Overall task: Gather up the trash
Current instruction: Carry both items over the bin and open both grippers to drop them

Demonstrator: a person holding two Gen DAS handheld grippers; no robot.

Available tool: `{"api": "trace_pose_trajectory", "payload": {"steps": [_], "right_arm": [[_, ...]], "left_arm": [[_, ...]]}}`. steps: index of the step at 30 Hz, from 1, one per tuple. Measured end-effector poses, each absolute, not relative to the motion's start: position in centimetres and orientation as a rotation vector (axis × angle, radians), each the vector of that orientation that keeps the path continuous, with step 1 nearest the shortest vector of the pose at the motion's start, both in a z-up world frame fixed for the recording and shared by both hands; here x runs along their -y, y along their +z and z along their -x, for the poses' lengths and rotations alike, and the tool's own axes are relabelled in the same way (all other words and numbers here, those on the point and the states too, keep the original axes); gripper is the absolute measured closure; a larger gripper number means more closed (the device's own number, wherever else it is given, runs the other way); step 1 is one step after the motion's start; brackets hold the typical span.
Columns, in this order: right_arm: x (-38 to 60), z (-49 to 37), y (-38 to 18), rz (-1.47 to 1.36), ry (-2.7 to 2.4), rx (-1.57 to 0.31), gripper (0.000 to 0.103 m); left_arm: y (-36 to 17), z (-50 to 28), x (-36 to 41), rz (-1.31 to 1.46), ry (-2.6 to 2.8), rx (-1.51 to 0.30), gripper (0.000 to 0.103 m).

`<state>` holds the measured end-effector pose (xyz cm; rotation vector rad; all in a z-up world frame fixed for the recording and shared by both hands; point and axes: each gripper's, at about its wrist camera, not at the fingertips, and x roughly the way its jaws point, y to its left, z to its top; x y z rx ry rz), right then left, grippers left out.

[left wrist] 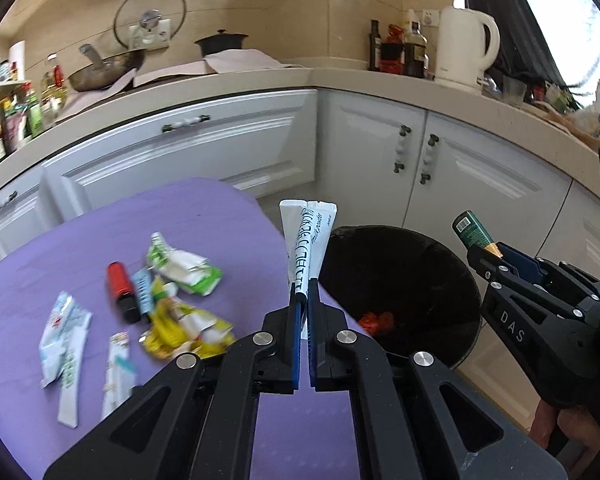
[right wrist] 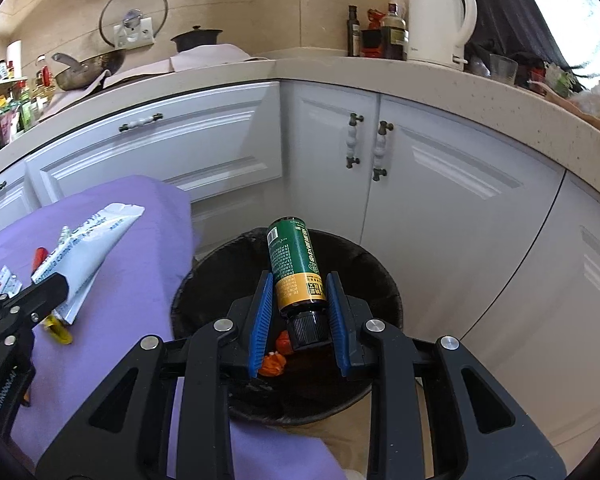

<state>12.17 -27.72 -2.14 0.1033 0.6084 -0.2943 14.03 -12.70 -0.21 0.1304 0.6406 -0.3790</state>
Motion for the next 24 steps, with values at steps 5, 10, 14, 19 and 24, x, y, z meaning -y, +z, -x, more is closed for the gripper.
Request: {"api": "trace_pose_trajectory", "payload": {"steps": [5,10,14,19,24], "right_arm": [[29.1,-13.0,-2.9,-0.121,-0.305,-0.618,0.077],[30.2,-13.9,-3.5,-0.128,-0.309,-0.628,0.077],[30.9,-14.5,-3.9,-0.134,-0.314,-0.631,0.077],[31.7,-15.5,-4.6,-0.147,-0.322,-0.639,0.074],[32.3,-15.8,-5.1,-0.156,-0.335,-0.649,0.064]], "left_arm": [[-0.8,-15.2,15.0,-0.157,-0.392,-0.654,0.1],[-1.5,-16.3,16.5,-0.173,-0.398,-0.675,0.1],[-1.9,-17.1,17.4,-0.18,-0.398,-0.687,0.1],[-2.3,-18.1,18.5,-0.195,-0.404,-0.707,0.097],[-2.4,-18.5,18.4,-0.178,-0.385,-0.714,0.076]]}}
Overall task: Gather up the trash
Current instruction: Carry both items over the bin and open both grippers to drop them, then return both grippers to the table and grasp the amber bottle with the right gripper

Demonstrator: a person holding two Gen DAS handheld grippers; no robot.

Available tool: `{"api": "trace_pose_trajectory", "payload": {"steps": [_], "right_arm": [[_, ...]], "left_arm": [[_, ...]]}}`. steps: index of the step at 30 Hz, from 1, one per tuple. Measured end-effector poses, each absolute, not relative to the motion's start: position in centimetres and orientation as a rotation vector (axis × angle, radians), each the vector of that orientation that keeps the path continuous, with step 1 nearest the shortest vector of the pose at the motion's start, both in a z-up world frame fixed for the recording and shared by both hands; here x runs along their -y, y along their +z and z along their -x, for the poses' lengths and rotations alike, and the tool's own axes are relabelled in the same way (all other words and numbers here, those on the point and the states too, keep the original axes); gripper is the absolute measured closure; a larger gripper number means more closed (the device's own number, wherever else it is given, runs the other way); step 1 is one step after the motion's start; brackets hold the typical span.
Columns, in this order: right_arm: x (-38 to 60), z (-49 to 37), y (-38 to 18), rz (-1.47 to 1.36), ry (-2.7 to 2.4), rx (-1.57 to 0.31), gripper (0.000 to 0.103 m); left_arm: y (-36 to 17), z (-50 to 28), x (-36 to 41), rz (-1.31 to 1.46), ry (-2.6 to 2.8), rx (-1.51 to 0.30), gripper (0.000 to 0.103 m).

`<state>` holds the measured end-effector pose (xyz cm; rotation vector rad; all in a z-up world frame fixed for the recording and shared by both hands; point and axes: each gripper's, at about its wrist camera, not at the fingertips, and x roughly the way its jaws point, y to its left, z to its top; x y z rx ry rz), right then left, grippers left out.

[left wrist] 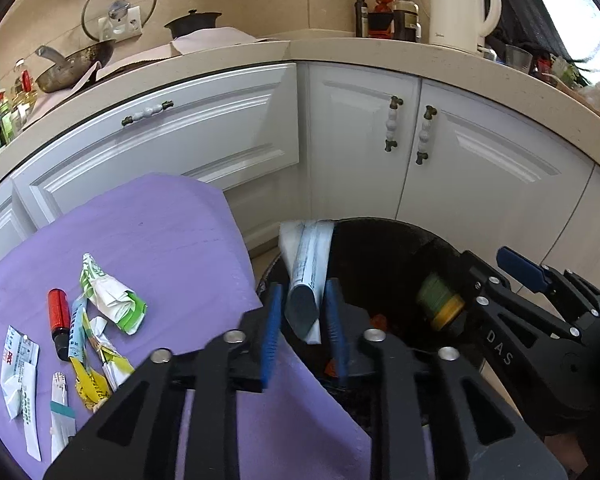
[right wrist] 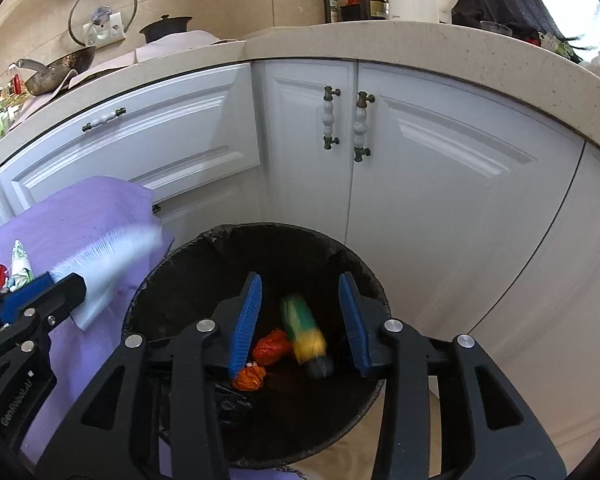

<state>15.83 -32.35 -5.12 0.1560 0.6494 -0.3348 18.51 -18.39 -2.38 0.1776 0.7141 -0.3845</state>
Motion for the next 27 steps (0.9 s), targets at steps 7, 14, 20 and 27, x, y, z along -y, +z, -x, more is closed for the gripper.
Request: {"api": "trace_pose_trajectory", "payload": {"steps": [7,14,20,27], "right_arm": [[31.8,-14.8,-4.5,-0.16,-0.341,-0.64,0.064],[29.5,-13.5,-3.5,-0.146,-0.316,-0.636,0.064],[26.1,-12.0,-2.9,-0.135,-0.268,-0.635,0.064],[20.9,-10.6,-2.2,-0.113,-0.173,-0.634,0.064]], "left_arm": [[-1.8,-18.3,17.2,-0.149,-0.377,-0.718,0.073],[-0.7,-16.8,14.3,-0.12,-0.345,-0.709,0.073],[-0.3,-14.9,9.9,-0.104,-0.291,-0.714,0.073],[-0.4,-12.4,3.1,-0.085,-0.175,-0.72,0.067]]}}
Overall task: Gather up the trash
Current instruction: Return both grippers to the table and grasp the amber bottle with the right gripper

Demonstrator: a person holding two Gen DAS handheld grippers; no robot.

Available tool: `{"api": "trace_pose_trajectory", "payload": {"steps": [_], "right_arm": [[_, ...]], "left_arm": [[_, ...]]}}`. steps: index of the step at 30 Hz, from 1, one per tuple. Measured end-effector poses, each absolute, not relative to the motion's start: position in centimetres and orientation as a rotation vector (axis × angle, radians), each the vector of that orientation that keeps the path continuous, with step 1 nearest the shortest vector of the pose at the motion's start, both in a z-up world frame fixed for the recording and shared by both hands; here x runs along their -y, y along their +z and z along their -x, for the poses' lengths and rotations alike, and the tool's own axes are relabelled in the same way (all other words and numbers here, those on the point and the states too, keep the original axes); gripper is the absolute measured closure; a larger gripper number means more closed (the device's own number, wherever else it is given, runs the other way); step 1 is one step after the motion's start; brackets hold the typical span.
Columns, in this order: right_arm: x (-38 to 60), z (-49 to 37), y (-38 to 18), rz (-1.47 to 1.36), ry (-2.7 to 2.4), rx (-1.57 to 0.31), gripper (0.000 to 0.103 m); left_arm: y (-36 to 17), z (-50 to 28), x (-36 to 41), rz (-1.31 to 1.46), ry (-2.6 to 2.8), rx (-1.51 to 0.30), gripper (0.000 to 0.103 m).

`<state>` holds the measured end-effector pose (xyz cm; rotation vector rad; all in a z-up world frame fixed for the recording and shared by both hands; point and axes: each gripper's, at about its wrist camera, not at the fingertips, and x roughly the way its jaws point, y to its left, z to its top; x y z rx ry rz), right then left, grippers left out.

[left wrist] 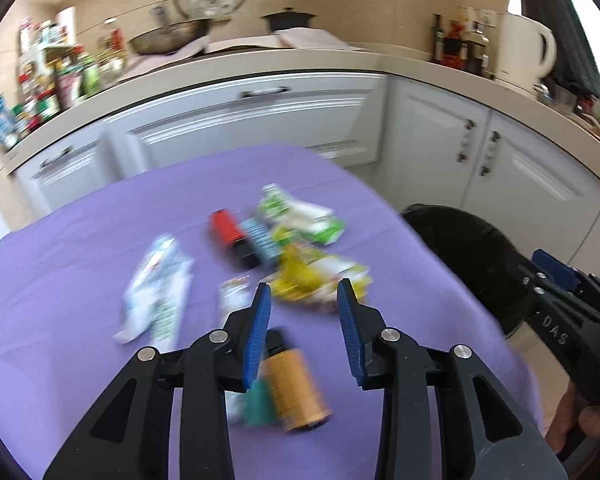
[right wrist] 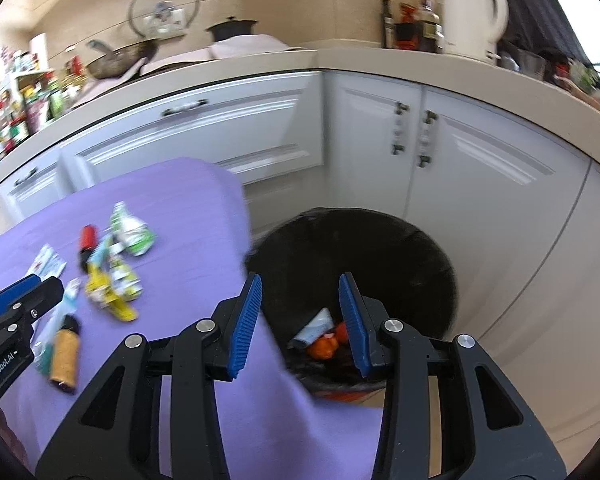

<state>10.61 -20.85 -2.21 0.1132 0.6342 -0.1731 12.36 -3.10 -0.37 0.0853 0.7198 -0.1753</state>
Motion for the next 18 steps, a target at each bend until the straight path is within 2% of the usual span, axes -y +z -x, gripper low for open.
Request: {"api": "trace_pose_trajectory", "payload": {"steps": [18], "right_arm": [[8.6,-9.4,-2.8,-0.006,0.054,-0.685,0.064]], "left_arm": [[-2.2,-8.9,-10.0,-0.002,0.064,-0.747,0.06]]}}
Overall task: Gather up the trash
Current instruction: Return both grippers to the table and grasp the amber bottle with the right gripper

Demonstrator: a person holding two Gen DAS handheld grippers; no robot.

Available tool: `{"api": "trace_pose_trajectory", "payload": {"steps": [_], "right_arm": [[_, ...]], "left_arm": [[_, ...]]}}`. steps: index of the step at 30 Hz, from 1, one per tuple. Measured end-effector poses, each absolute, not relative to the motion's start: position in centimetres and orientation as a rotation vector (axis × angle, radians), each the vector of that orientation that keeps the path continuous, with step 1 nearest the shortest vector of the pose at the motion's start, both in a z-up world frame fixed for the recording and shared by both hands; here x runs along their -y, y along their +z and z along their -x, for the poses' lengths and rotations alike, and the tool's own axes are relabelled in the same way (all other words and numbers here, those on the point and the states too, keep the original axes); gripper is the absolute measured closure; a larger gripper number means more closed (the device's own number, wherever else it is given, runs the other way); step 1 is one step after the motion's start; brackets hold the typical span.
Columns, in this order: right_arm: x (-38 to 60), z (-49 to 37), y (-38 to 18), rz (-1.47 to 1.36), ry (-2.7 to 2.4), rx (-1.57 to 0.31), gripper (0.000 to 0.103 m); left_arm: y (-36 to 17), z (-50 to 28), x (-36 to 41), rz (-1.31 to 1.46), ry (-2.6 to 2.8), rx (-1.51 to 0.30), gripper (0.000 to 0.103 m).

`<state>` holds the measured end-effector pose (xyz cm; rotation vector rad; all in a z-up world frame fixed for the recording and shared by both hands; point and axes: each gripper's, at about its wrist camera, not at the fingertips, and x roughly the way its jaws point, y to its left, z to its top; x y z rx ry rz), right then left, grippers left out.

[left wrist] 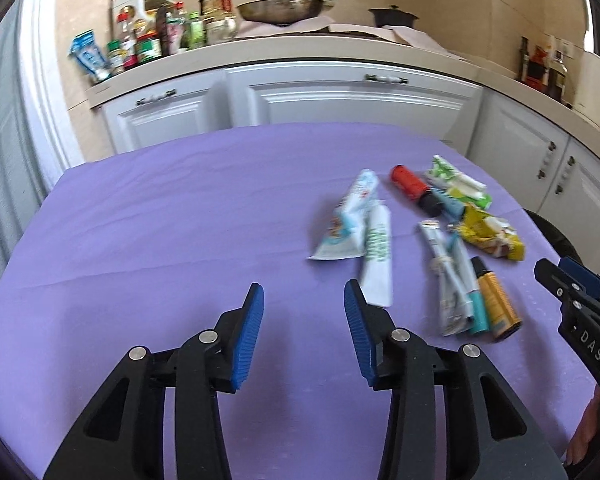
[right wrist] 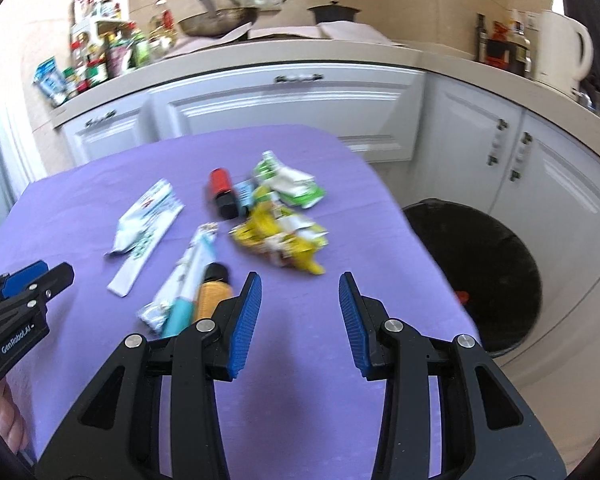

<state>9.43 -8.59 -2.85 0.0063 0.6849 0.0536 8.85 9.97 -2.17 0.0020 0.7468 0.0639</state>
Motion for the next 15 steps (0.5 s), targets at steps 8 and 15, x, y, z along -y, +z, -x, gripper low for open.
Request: {"api": "trace_pose_trajectory", "payload": {"steps": [8,15], "right_arm": [[5.5,-9.7,-3.8,0.036,0.098,-0.723,0.064],[4.2,-10.4,-4.7,0.07,0.099,-0.766,0.065]], "left_arm": [[-2.8,-8.7,-12.7,0.028,0.098,-0.757,0.059],[-3.2,-8.7,-13.4,0.051,0.091,-0.767,0.059]]}}
